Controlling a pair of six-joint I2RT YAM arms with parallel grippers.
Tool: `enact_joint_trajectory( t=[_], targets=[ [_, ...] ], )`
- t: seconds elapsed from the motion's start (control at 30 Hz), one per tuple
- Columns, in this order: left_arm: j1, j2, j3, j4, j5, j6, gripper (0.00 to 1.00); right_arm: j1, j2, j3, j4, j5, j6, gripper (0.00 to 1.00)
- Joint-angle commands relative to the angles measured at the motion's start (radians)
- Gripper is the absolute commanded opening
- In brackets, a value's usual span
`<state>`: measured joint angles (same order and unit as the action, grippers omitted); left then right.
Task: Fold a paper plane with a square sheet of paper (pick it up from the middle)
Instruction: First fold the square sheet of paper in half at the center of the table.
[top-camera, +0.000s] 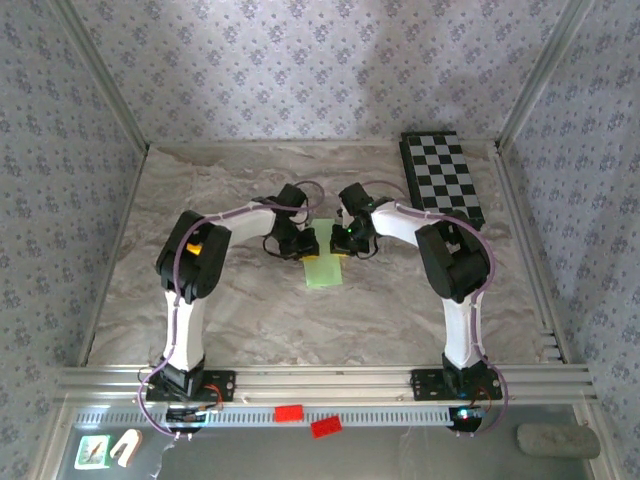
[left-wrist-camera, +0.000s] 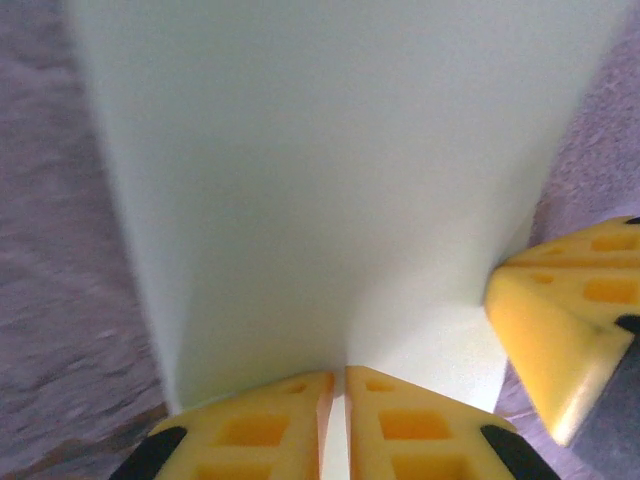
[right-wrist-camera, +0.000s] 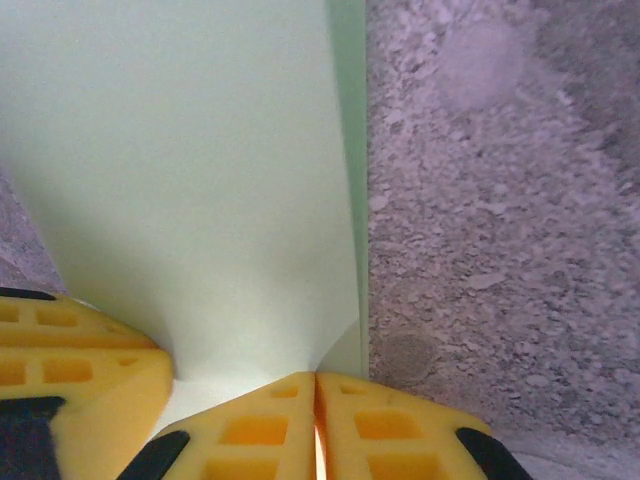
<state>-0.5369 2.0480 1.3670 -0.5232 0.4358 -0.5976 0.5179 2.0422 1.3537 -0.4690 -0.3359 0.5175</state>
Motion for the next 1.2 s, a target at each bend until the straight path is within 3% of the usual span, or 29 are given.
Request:
enact_joint_trajectory(
  t=[0.0,0.13,0.3,0.53,0.83,1.17],
  targets=[
    [0.068,-0.038,-0.053,-0.119,-0.087,0.056,0.15,-0.019,0.098,-0.042,-0.123,0.219,-0.04,0.1],
    [0.095,-0.092,-0.044,-0.105,-0.034,0.071,0.16,-0.021,0.098,-0.026,-0.128,0.217,-0.06,0.1],
    [0.085,-0.134,-0.043,0.026,0.097,0.009,0.17,-0.023,0.096,-0.012,-0.127,0.204,-0.066,0.1],
    [0.035,-0.067,-0.017,0.159,0.164,-0.057,0.17,-0.022,0.105,-0.008,-0.128,0.186,-0.076,0.1],
    [0.033,0.032,0.013,0.16,0.113,-0.048,0.17,-0.023,0.119,0.004,-0.127,0.136,-0.149,0.1],
    [0.16,0.024,-0.067,0.148,0.031,-0.021,0.17,-0.03,0.139,0.027,-0.176,0.152,-0.22,0.1]
  ],
)
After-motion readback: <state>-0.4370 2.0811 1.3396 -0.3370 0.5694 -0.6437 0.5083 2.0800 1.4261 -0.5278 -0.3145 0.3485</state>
